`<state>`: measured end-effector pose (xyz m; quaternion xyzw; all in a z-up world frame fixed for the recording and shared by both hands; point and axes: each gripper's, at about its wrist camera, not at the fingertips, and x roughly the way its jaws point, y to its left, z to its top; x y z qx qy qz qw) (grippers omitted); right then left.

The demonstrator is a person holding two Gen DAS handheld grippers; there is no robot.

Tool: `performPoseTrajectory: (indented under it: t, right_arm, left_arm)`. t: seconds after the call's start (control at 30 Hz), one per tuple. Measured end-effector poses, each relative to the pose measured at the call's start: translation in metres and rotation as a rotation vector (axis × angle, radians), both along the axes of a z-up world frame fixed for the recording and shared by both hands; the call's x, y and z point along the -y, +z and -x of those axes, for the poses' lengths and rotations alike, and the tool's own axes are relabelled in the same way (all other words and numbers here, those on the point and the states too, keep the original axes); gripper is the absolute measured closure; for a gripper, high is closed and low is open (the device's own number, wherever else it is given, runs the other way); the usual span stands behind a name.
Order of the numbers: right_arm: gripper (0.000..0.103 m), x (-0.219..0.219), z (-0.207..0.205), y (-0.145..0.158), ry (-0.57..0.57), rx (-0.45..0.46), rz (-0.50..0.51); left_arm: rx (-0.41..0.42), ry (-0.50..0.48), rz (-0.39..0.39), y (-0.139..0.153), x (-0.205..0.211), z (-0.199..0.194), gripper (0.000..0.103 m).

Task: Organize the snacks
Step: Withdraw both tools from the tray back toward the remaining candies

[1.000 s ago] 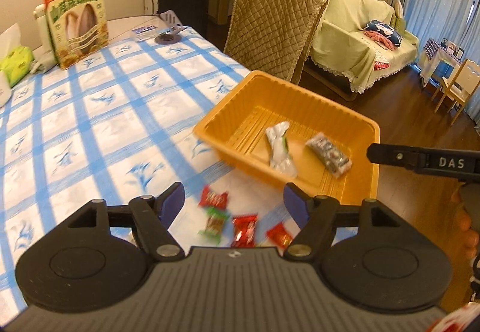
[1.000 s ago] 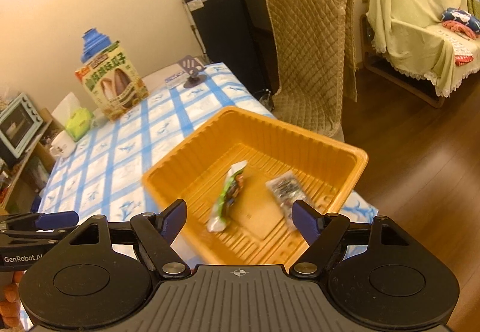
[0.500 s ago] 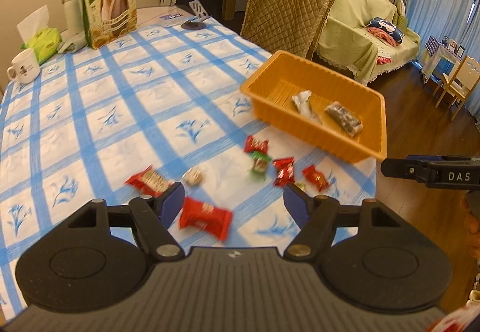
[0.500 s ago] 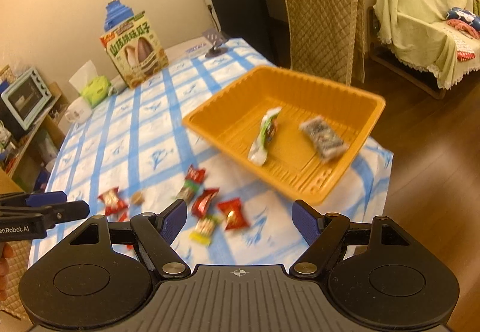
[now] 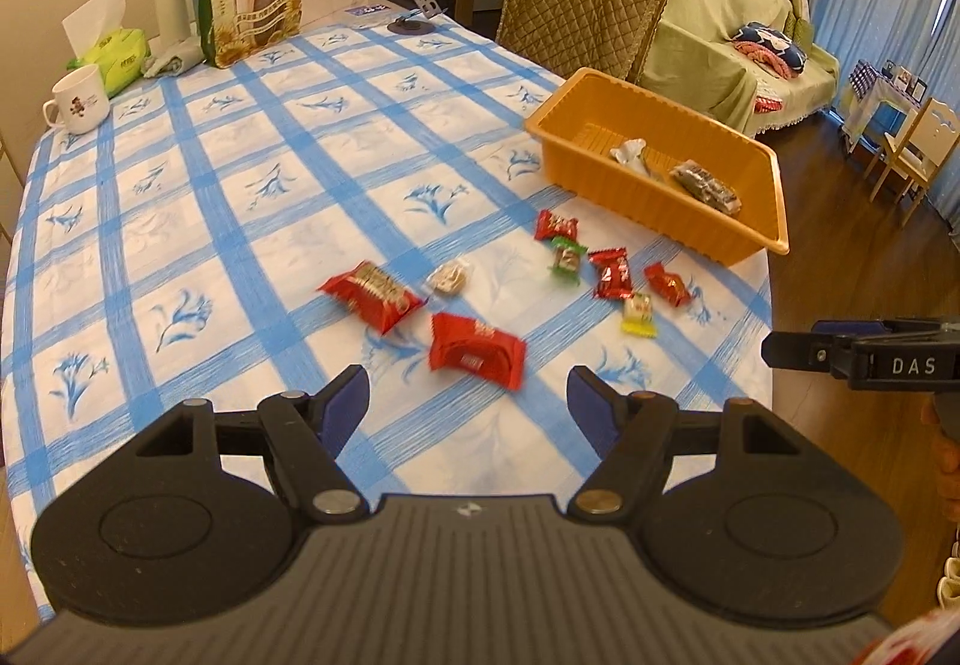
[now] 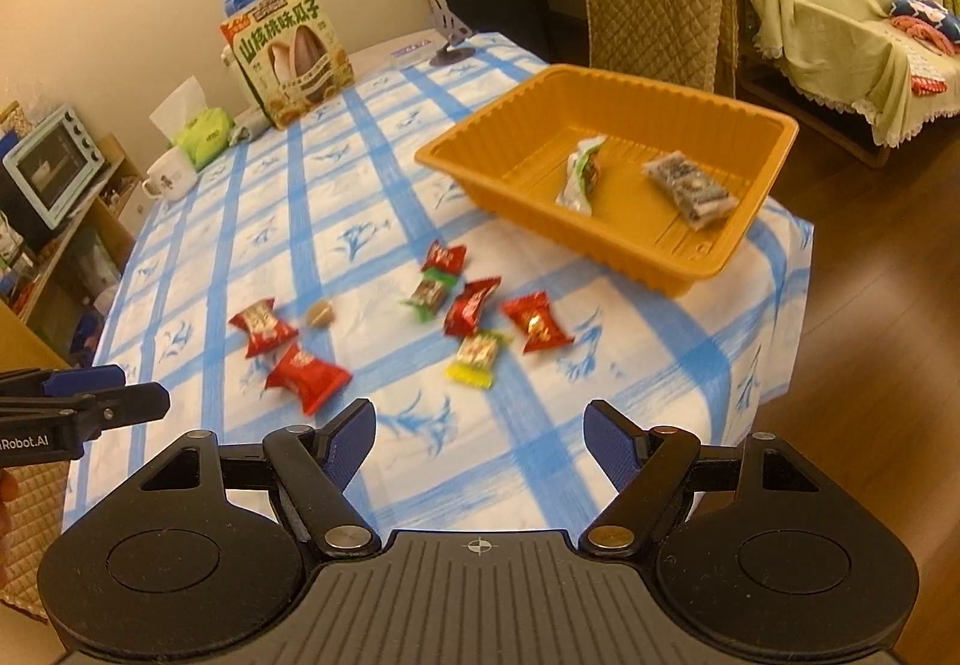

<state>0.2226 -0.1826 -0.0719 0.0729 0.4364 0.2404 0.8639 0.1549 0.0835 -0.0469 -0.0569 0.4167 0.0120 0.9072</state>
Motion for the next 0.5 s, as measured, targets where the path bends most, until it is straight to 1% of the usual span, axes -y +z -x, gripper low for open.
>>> performPoseTrajectory:
  t: [0.2,0.37,0.4,0.47,0.5]
  right_arm:
    - [0.026,-0.009,0.012,-0.01,0.014,-0.009,0.013]
    - [0.027,-0.014,0.013,-0.018,0.027,0.002,0.03]
    - [0.028,-0.015,0.013,-0.02,0.033,0.006,0.036]
    - [0.033,-0.016,0.011,-0.023,0.044,0.016,0.048]
    - [0.035,-0.016,0.009,-0.025,0.047,0.017,0.052]
  left_arm:
    - [-0.005,0.016,0.002,-0.004,-0.01,0.011,0.032]
    - [-0.012,0.044,-0.008,-0.009,-0.016,0.015,0.032]
    - [-0.013,0.051,-0.011,-0.009,-0.017,0.016,0.032]
    - [-0.016,0.062,-0.01,-0.011,-0.018,0.016,0.032]
    - [-0.016,0.069,-0.009,-0.011,-0.019,0.016,0.032]
